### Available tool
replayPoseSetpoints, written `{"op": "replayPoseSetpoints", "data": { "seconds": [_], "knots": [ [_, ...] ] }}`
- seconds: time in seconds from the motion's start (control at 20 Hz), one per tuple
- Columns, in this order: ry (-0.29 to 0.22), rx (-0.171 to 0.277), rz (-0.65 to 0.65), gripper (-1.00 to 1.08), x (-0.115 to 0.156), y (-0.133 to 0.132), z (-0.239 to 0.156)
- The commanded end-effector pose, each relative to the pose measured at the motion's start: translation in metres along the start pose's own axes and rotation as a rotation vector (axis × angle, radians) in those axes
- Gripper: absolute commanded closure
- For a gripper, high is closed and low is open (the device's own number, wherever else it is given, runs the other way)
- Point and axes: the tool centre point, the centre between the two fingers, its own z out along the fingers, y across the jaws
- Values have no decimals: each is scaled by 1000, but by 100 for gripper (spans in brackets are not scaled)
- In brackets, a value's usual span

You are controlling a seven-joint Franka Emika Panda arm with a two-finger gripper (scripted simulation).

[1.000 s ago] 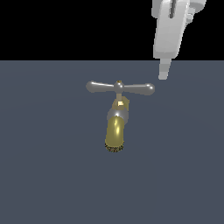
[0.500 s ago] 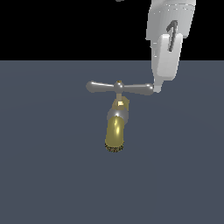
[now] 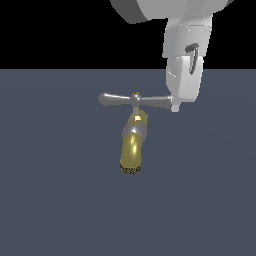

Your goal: Turn on the faucet by rotating a designated handle.

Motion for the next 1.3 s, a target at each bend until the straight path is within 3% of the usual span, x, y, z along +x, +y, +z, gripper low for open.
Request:
{"op": "replayPoseSetpoints", "data": {
  "seconds": [0.0, 0.45, 1.25],
  "knots": [
    [1, 0, -14, 108, 1, 2, 3],
    [2, 1, -23, 108, 2, 4, 4],
    [2, 1, -23, 108, -1, 47, 5]
  ]
}}
